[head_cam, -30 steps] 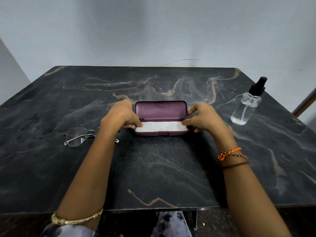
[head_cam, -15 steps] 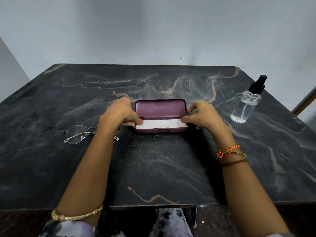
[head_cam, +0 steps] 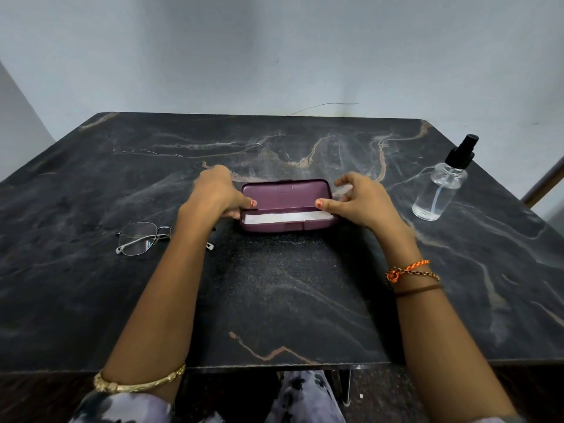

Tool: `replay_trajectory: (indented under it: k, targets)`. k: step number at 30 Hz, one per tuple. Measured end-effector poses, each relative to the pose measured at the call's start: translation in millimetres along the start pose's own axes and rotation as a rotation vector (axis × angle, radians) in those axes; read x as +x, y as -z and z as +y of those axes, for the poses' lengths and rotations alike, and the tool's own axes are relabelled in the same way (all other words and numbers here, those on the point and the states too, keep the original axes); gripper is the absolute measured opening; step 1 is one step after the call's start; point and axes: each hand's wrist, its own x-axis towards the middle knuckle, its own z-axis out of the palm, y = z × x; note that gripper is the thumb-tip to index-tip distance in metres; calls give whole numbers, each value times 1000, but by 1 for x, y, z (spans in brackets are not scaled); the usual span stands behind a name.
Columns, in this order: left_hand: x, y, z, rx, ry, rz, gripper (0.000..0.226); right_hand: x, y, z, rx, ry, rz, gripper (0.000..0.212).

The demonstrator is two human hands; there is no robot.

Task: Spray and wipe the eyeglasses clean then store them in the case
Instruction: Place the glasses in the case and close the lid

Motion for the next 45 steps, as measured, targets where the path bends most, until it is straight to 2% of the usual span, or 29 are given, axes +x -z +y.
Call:
replay_trajectory:
  k: [3, 5, 7, 10, 13, 16, 21, 23, 26, 28, 30, 35, 38, 45]
  targets:
    - [2, -1, -1, -45, -52, 138, 26, -2, 0, -5, 63, 68, 57, 75]
    - [2, -2, -1, -123, -113, 254, 44, -3, -1, -8, 56, 134, 165, 74]
    - [1, -4, 0, -160, -221, 397, 54, -6, -4, -13, 42, 225, 329, 61]
    - [-5, -2, 6, -266, -363, 544, 45, -12, -9, -24, 64, 358, 520, 40]
    - [-10, 4, 9, -316, -422, 572, 36, -20, -16, -36, 42, 478, 544, 32]
    - [-14, 14, 5, -322, -442, 550, 36, -28, -21, -41, 25, 608, 570, 26]
    - [-22, 38, -24, -332, -402, 628, 31, -33, -23, -45, 81, 662, 614, 10]
    - [-24, 47, -45, -291, -348, 639, 29, -39, -28, -56, 138, 661, 569, 15]
    - [-25, 58, -77, -213, -230, 589, 32, -52, -39, -77, 280, 630, 390, 28]
    - [-26, 63, -100, -176, -156, 556, 35, -62, -50, -93, 328, 587, 249, 23]
    - [-27, 66, -119, -145, -115, 561, 34, -68, -63, -104, 251, 548, 177, 19]
    - [-32, 66, -154, -110, -39, 552, 32, -73, -90, -126, -19, 466, 71, 24]
    - [-35, 63, -164, -111, -32, 504, 35, -70, -100, -135, -134, 406, 56, 16]
    - [-33, 57, -167, -45, -39, 499, 32, -68, -113, -132, -287, 422, 15, 10]
